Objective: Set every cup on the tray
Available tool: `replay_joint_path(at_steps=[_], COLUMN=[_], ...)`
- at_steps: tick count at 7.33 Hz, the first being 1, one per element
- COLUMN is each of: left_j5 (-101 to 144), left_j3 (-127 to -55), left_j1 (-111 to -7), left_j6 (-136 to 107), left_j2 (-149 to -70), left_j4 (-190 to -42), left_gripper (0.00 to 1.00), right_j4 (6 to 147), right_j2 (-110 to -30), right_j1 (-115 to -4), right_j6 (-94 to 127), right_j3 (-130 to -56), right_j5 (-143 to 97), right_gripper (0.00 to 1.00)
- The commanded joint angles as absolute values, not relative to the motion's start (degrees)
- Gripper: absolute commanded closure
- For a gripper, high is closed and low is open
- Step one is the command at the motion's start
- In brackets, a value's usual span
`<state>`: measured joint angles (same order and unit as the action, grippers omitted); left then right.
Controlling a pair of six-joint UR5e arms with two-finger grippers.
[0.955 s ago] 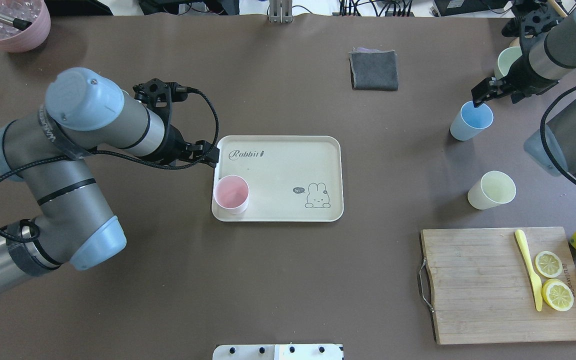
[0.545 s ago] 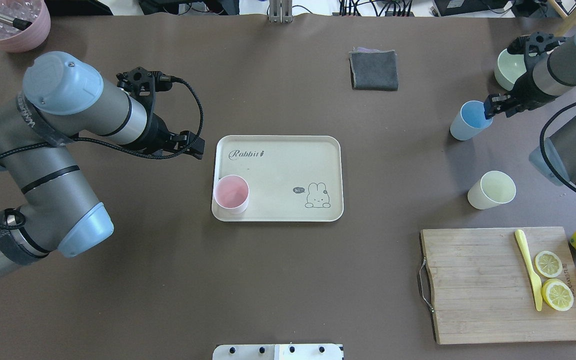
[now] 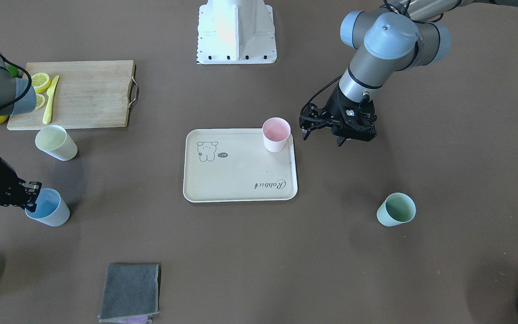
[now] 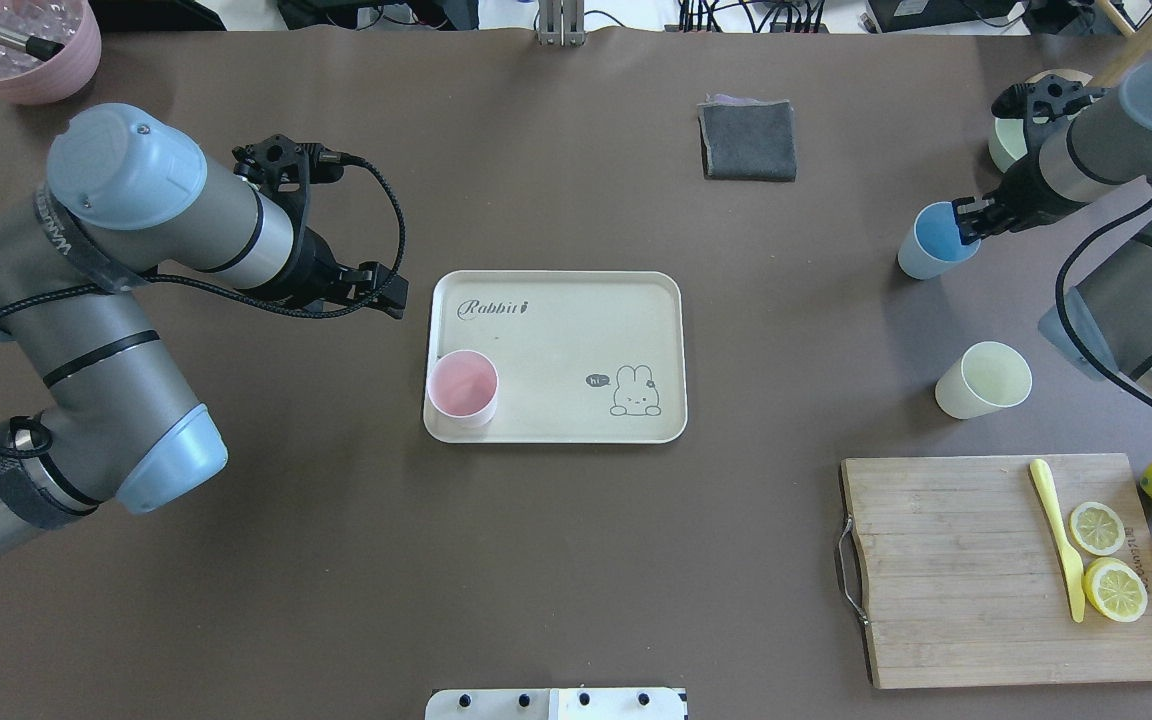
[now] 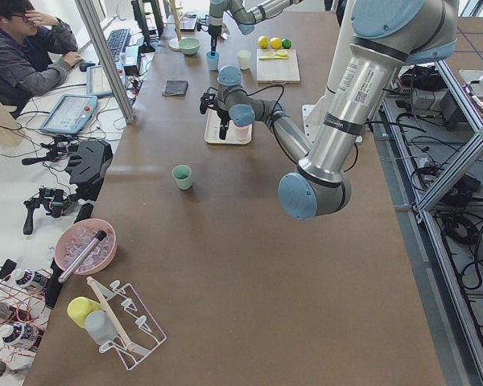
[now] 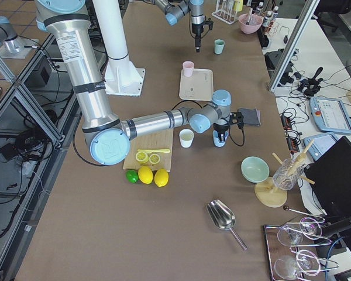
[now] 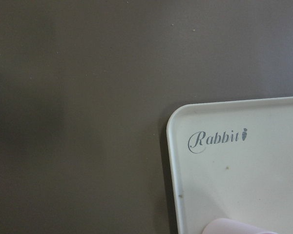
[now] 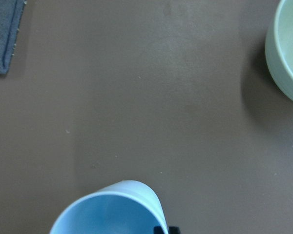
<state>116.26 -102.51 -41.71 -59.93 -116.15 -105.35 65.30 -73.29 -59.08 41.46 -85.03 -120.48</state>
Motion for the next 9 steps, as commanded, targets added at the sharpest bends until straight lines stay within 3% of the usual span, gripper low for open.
replay_joint_path(at_steps=[1,3,6,9], left_j5=[118.89,124.09,124.37,124.37], left_j3=[-102.39,-101.96,-94.24,-93.69], left_j1=[-44.98,-52.00,-57.91,-58.10], left_j6=[-57.50,-47.34,-35.00,-34.72], left_j2=[-116.10,-116.02,-116.01,-116.02], left_j4=[-105.21,-99.44,-98.52,-98.61], left_gripper=[0.02,0.02,0.02,0.02], right_j4=[65.91,66.27,76.93,81.12], right_j2=[-70.68,-65.59,-54.27,-52.47], right_j1=[-58.98,-55.75,-45.48,-40.09], right_j6=[45.49,56.71,69.41,69.61], right_j3=[-86.92,-88.49,-88.68,-88.42], right_j5=[-122.85,-123.40,-116.93,-113.74], right_gripper=[1.00,1.00,1.00,1.00])
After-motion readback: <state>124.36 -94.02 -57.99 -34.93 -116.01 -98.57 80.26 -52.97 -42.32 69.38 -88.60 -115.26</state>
